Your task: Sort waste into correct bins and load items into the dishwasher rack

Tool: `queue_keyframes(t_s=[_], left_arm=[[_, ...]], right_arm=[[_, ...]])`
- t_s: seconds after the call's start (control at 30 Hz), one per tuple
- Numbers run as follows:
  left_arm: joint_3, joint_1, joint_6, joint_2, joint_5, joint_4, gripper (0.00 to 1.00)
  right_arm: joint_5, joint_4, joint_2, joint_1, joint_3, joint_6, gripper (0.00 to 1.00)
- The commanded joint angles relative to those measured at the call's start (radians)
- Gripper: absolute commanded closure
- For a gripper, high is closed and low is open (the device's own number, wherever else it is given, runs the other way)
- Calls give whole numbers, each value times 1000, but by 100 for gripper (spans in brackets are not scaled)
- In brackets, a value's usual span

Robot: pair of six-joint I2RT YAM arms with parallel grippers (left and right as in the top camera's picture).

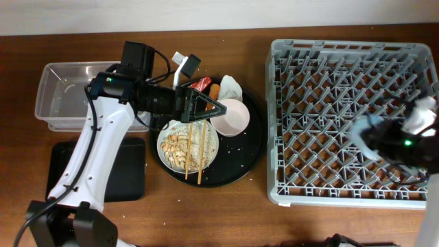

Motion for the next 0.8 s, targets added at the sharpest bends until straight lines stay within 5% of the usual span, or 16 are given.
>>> queue_keyframes(t_s=[0.0, 0.13, 0.23, 0.33, 0.43, 0.57, 0.63, 0.77], left_arm=[[11, 3, 9, -10, -3, -1, 1], [11, 3, 9, -10, -13, -2, 1], [11, 3, 10, -10, -47, -4, 1], [11, 3, 10, -10, -94, 2, 1], [11, -11, 9, -10, -368, -1, 1], [16, -8, -55, -11, -560, -4, 1], [39, 0, -85, -21, -685, -61, 2], [269, 97, -173, -58, -1051, -332, 1]], right_arm=[[174, -21, 114, -61, 2, 55, 53], [205, -25, 304, -60, 2, 55, 49], [214, -4, 407, -60, 2, 55, 20], [37, 1, 393, -55, 15, -37, 21], [-193, 3, 286, 11, 44, -122, 22], [-342, 172, 123, 339, 43, -111, 33], [-203, 331, 139, 603, 42, 19, 34], [269, 419, 311, 910, 42, 220, 36]])
